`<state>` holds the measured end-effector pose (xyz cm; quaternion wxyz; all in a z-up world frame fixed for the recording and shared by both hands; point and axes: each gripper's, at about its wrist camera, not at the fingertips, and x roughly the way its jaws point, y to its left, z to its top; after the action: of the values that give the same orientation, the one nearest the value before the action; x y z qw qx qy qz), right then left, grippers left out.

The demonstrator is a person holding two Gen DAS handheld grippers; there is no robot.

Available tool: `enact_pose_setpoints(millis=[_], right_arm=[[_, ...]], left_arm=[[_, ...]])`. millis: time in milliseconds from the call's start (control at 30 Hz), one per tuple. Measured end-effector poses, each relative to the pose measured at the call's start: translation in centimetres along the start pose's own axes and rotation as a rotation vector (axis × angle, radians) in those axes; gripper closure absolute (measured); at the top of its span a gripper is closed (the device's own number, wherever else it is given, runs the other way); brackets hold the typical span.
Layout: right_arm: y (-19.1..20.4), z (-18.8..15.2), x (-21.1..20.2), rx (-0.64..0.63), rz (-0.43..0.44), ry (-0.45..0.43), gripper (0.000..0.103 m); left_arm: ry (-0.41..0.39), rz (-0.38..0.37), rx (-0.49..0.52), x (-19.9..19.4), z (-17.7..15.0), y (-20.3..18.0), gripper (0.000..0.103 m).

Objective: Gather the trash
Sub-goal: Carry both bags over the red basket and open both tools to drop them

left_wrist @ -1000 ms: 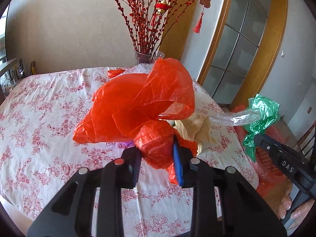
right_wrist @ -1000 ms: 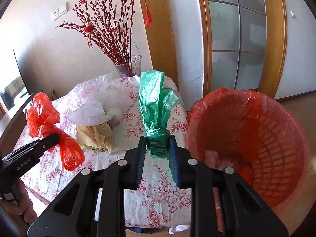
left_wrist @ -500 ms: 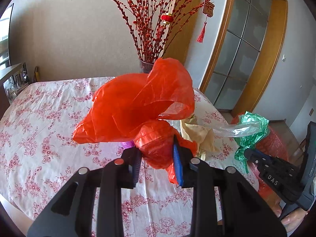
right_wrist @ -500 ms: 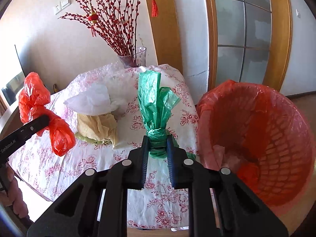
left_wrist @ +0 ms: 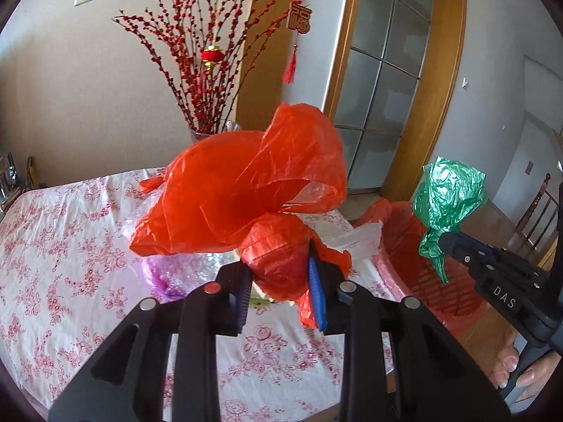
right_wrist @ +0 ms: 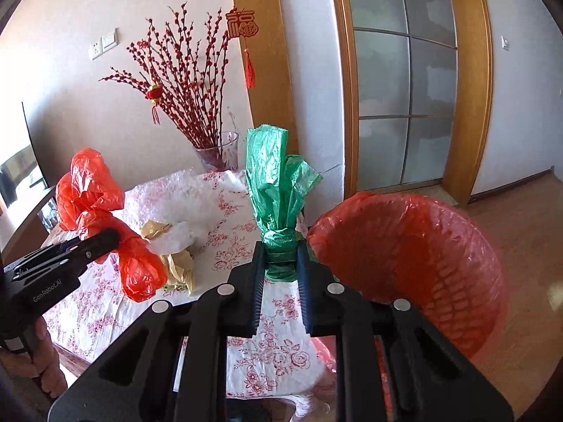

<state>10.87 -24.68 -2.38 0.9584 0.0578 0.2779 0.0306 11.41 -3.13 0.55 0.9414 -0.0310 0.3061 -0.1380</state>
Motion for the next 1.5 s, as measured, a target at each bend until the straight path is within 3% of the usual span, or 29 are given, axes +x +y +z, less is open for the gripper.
enact_pose_setpoints(millis=[333,800,1367,1500], right_arm=[[-3.6,0.9,-3.2,0.067,-0.067,-0.079,0.085],[-8.7,0.7,-4.8,0.160,-0.142,-0.118,0.085],[-12.3,1.0,-4.3,0.249,-0.163,-0.145,0.085],[-13.3,1.4,-3.7,0.267,-0.166,-0.147,0.082]], left_arm=[[0.000,-0.138,0.096,1.1,1.4,-6.7,0.074],[0.044,-0.276,0.181,4.6,2.1,-13.8,0.074],[0.103,-0.329,0.217,8.7,2.1,-16.6,0.073],[0.109,-0.325,0.222,9.7,1.9,-17.2,0.068]])
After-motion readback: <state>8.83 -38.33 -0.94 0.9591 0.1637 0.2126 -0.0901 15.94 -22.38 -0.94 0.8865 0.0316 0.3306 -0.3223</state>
